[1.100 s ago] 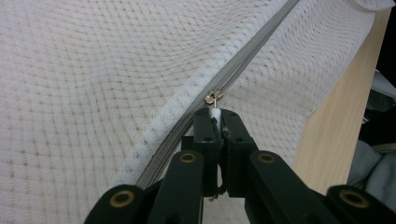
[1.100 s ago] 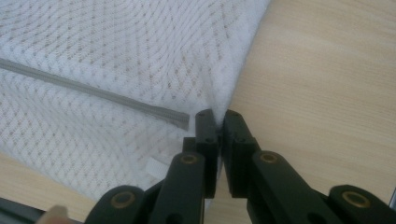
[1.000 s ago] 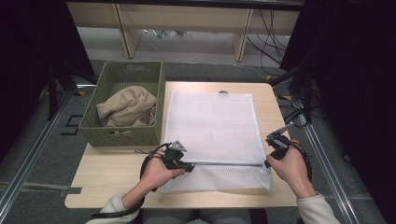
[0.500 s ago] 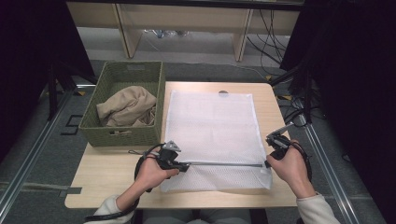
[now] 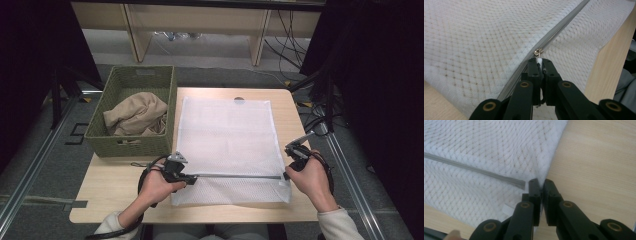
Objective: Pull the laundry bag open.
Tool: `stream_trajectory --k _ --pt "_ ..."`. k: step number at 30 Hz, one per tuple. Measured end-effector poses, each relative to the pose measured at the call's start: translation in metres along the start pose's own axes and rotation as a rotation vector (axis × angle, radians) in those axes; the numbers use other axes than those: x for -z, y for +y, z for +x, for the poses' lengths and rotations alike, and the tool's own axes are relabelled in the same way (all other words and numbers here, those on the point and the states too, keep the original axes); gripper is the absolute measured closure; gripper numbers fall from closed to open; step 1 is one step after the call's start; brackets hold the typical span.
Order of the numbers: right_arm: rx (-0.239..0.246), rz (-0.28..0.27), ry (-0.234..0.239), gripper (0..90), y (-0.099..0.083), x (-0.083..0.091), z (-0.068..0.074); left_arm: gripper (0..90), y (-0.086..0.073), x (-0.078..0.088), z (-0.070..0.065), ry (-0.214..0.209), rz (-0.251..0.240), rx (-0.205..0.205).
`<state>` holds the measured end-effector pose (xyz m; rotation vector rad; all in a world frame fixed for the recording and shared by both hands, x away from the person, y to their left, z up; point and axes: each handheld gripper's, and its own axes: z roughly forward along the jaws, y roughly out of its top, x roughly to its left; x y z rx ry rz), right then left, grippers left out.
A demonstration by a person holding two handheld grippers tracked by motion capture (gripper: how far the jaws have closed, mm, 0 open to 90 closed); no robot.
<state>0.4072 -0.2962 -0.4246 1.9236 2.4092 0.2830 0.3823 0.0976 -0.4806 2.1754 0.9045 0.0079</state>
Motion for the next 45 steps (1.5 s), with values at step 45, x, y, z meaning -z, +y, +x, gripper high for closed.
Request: stream_trajectory --k 45 --pt "-0.016 0.008 -0.006 86.8 0.000 -0.003 -0.004 86.2 -0.026 0.029 0.023 0.054 0.008 0.060"
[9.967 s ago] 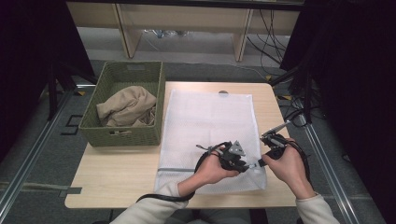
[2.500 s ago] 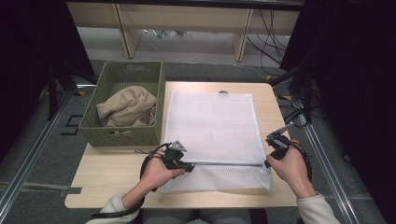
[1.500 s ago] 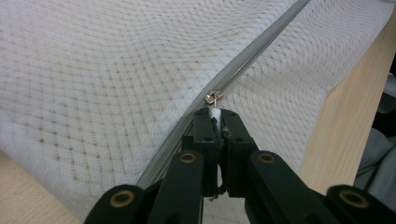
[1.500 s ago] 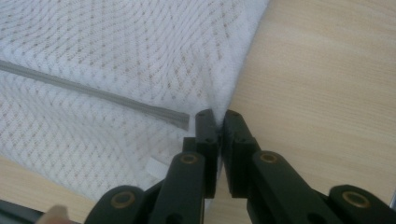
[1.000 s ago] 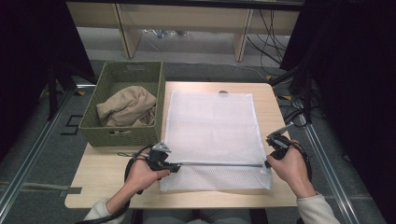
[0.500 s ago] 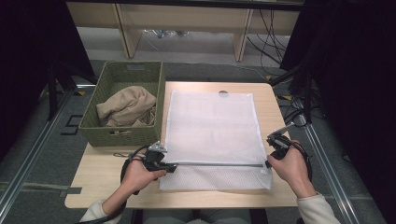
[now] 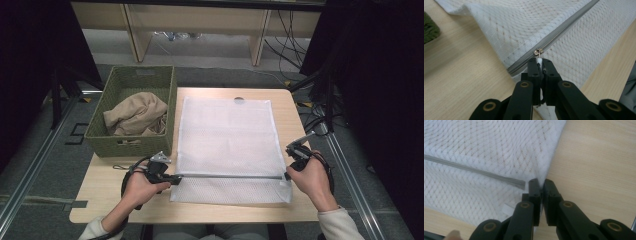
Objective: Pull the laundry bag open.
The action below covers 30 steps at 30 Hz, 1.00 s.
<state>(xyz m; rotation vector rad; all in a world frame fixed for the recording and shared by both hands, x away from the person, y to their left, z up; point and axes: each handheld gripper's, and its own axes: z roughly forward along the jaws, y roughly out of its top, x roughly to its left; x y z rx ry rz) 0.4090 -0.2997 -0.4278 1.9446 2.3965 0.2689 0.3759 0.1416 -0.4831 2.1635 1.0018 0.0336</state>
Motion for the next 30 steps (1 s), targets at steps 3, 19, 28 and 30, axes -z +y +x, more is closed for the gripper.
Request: stream_trajectory --k 3,19,28,30 --pt "0.000 -0.004 -0.002 86.7 0.000 -0.001 0.000 86.2 -0.002 0.002 0.002 0.012 0.009 -0.006" --pt "-0.001 0.006 0.002 86.7 0.001 -0.007 -0.004 86.2 -0.015 0.012 0.015 0.027 0.013 0.035" --pt "-0.017 0.031 0.005 86.7 0.002 -0.011 -0.006 86.2 -0.015 0.010 0.014 0.028 0.019 0.030" --pt "-0.022 0.030 -0.001 86.6 0.002 -0.013 -0.006 86.1 -0.014 0.010 0.012 0.039 0.036 0.014"
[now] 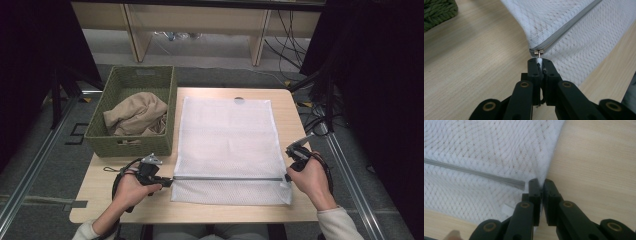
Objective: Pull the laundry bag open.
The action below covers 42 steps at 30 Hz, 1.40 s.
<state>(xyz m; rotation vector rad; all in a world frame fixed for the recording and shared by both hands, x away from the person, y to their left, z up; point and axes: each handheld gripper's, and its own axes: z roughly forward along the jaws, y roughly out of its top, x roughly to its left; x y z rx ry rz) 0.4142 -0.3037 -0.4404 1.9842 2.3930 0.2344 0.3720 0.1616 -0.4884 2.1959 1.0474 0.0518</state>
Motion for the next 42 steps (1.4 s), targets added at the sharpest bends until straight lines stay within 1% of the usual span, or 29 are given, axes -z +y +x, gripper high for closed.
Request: stream_trajectory --k 1,2,3,4,6,7,8,9,10,11,13,14,15,17,19,20,21,23,24,26,28,29,31,32,34,35,37,38,42 --pt "-0.001 0.007 -0.005 86.5 0.000 -0.001 0.001 86.0 0.000 -0.002 0.000 0.001 0.004 -0.017" --pt "0.052 -0.018 -0.009 86.4 0.001 -0.004 -0.002 85.9 0.000 -0.003 -0.002 0.010 0.008 -0.018" --pt "0.019 0.022 -0.001 86.2 0.000 -0.004 0.002 85.7 0.001 -0.005 -0.004 0.014 0.011 -0.038" --pt "0.019 0.022 -0.001 86.2 0.000 -0.004 0.002 85.6 0.001 -0.005 -0.004 0.014 0.011 -0.038" --pt "0.032 0.033 0.004 85.1 0.000 -0.009 0.002 85.4 0.002 -0.005 -0.005 0.040 0.037 -0.075" --pt "0.038 0.044 0.023 84.0 0.001 -0.010 0.002 85.1 0.002 -0.006 -0.008 0.057 0.049 -0.080" --pt "0.053 0.066 0.015 82.9 0.002 -0.009 0.001 84.2 0.003 -0.006 -0.008 0.057 0.050 -0.094" --pt "0.061 0.059 0.025 82.4 0.002 -0.009 0.000 83.5 0.003 -0.007 -0.010 0.074 0.059 -0.120" --pt "0.019 0.028 -0.002 80.9 0.000 -0.008 0.003 81.9 0.002 -0.010 -0.012 0.067 0.043 -0.116" --pt "0.023 0.015 0.000 79.8 0.000 -0.007 0.003 81.1 0.002 -0.010 -0.013 0.079 0.053 -0.136" --pt "0.021 -0.001 0.015 78.1 -0.001 -0.004 0.004 77.9 0.003 -0.011 -0.015 0.078 0.053 -0.141" --pt "0.016 -0.020 -0.003 77.6 -0.002 -0.005 0.004 77.2 0.004 -0.010 -0.017 0.084 0.063 -0.155" --pt "0.025 -0.005 0.000 76.7 -0.002 -0.002 0.004 75.9 0.005 -0.009 -0.019 0.087 0.072 -0.166" --pt "0.026 -0.027 0.005 75.7 -0.002 0.000 0.005 74.2 0.006 -0.007 -0.022 0.092 0.047 -0.168" --pt "0.061 -0.058 0.007 75.4 -0.002 0.002 0.003 73.1 0.009 -0.003 -0.027 0.098 0.067 -0.191" --pt "0.033 -0.056 0.008 75.2 -0.003 0.005 0.006 72.2 0.009 -0.003 -0.029 0.111 0.046 -0.194" --pt "0.030 -0.048 0.008 75.2 -0.003 0.007 0.007 72.0 0.010 -0.003 -0.031 0.108 0.037 -0.201" --pt "0.032 -0.058 0.007 75.2 -0.002 0.007 0.008 72.2 0.011 -0.003 -0.033 0.097 0.045 -0.218" --pt "0.050 -0.066 0.011 74.9 -0.002 0.007 0.008 72.3 0.011 -0.005 -0.035 0.095 0.045 -0.223" --pt "0.038 -0.067 0.013 73.7 -0.002 0.007 0.011 72.9 0.010 -0.013 -0.036 0.088 0.029 -0.222" --pt "0.073 -0.095 0.024 72.7 -0.002 0.006 0.013 73.3 0.010 -0.018 -0.035 0.080 0.043 -0.230" --pt "0.103 -0.113 0.031 72.6 -0.001 0.005 0.012 73.5 0.010 -0.022 -0.034 0.072 0.030 -0.225" --pt "0.113 -0.125 0.035 72.6 -0.001 0.005 0.014 74.3 0.009 -0.025 -0.032 0.073 0.031 -0.225" --pt "0.094 -0.115 0.038 72.6 -0.001 0.007 0.017 74.4 0.009 -0.028 -0.032 0.067 0.019 -0.221" --pt "0.106 -0.125 0.045 72.7 0.000 0.008 0.018 74.2 0.009 -0.028 -0.032 0.049 0.026 -0.219" --pt "0.155 -0.161 0.038 72.6 0.001 0.006 0.015 74.2 0.008 -0.029 -0.033 0.048 0.013 -0.207" --pt "0.140 -0.155 0.040 72.6 0.002 0.007 0.018 73.8 0.009 -0.026 -0.035 0.049 0.011 -0.219" --pt "0.134 -0.157 0.046 72.1 0.002 0.008 0.020 73.6 0.010 -0.024 -0.036 0.040 -0.001 -0.219" --pt "0.155 -0.175 0.066 69.6 0.005 0.010 0.029 72.1 0.012 -0.018 -0.039 0.024 -0.075 -0.206"
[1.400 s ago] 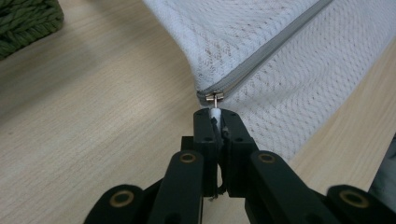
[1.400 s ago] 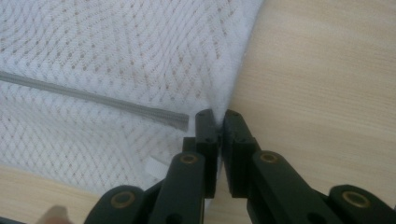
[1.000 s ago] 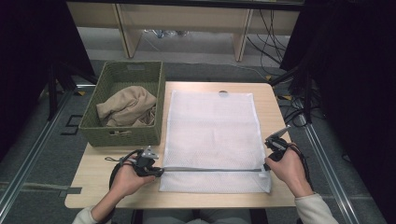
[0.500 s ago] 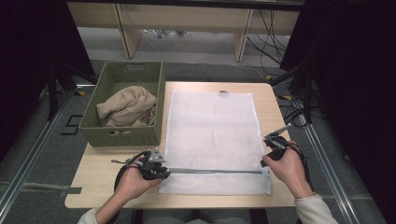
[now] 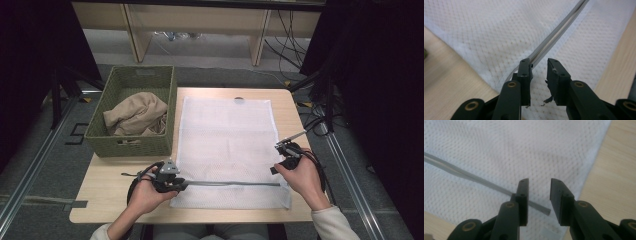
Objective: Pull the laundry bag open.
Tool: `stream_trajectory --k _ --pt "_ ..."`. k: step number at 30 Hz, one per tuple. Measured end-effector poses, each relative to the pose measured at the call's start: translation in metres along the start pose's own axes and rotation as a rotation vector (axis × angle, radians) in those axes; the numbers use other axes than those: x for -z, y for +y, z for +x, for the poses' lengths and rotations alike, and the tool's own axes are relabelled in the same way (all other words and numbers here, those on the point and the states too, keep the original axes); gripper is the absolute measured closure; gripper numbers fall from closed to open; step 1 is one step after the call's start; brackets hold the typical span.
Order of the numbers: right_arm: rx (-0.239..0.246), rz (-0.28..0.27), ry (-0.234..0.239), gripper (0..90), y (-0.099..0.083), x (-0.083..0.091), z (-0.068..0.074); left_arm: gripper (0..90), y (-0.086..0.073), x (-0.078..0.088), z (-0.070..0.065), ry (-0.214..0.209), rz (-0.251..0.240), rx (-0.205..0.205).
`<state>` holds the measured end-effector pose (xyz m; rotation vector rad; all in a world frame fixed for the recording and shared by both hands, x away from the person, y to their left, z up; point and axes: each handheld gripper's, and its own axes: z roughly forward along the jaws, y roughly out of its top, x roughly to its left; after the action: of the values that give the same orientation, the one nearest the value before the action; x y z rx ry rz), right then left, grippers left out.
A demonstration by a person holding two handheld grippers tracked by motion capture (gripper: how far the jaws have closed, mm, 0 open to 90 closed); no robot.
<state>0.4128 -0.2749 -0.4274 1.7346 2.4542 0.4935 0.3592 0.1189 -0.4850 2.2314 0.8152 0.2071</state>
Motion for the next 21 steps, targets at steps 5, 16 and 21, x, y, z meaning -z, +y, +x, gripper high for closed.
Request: stream_trajectory --k 5,16,21 --pt "0.053 -0.039 0.045 67.9 0.011 -0.001 0.011 68.6 0.000 0.010 -0.003 -0.001 -0.106 0.016" --pt "0.151 -0.059 0.073 66.2 0.035 -0.016 0.034 51.1 -0.007 0.012 0.006 0.078 -0.219 0.069" --pt "0.159 -0.055 0.076 65.4 0.035 -0.019 0.036 47.0 -0.009 0.011 0.006 0.095 -0.264 0.098"
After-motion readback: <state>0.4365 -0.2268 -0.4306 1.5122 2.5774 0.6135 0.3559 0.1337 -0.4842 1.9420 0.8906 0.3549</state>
